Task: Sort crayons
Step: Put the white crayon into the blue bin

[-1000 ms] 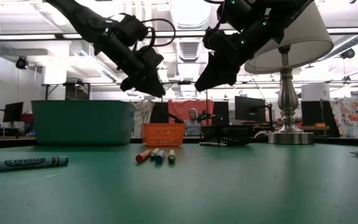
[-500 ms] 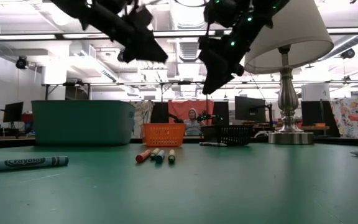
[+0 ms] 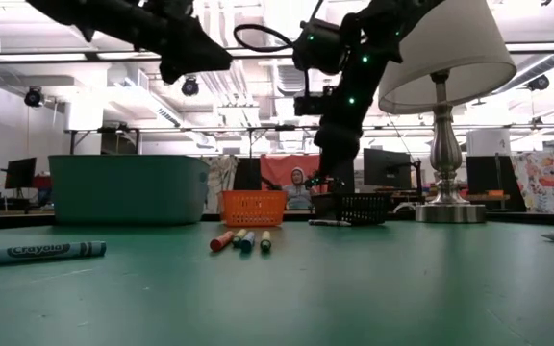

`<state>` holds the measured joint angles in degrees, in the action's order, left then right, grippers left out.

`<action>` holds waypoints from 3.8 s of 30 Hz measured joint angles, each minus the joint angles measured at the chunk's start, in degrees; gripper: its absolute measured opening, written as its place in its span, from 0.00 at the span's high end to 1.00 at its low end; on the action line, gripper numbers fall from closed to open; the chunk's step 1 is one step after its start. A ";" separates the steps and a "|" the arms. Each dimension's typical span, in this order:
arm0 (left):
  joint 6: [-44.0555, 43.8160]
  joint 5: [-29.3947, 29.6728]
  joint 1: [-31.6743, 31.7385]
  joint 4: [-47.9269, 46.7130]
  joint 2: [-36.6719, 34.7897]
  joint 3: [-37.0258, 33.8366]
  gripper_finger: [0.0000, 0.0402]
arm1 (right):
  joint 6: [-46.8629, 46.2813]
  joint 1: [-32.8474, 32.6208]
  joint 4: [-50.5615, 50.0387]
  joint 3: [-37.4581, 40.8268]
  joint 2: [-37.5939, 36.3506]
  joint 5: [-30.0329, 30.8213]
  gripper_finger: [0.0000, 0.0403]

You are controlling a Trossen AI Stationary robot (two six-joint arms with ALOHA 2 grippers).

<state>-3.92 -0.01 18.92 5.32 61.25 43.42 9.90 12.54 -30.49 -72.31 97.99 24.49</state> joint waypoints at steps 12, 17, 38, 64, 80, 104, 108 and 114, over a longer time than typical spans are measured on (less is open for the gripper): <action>1.81 0.05 0.00 0.29 -2.04 -0.80 0.77 | -10.83 -6.94 -11.28 2.35 -4.73 -7.89 0.81; 1.90 0.05 0.00 0.25 -2.01 -0.88 0.77 | -13.58 -7.65 -4.93 8.68 -4.73 -6.04 0.87; 3.87 0.04 0.04 0.25 -2.01 -1.05 0.77 | -15.32 -0.61 23.90 23.59 -4.45 -0.37 0.97; 3.89 0.04 0.04 0.22 -1.84 -1.86 0.77 | -20.01 1.94 27.57 23.25 -4.56 -11.97 0.97; 3.87 0.04 0.02 0.99 -1.82 -2.96 0.77 | -28.84 0.13 22.45 23.17 -8.30 -12.69 0.97; 3.87 0.06 0.02 1.08 -1.82 -2.96 0.77 | -28.43 0.08 21.45 23.17 -6.72 -11.81 0.96; 3.87 0.04 0.02 1.08 -1.82 -2.96 0.77 | -28.12 0.08 21.46 23.17 -6.72 -12.48 0.89; 3.87 0.04 0.02 1.08 -1.82 -2.96 0.77 | -28.26 0.10 21.85 23.17 -6.72 -9.08 0.77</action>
<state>-0.05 0.03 18.94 6.39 59.44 40.47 -18.35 12.64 -8.64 -49.15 91.26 15.41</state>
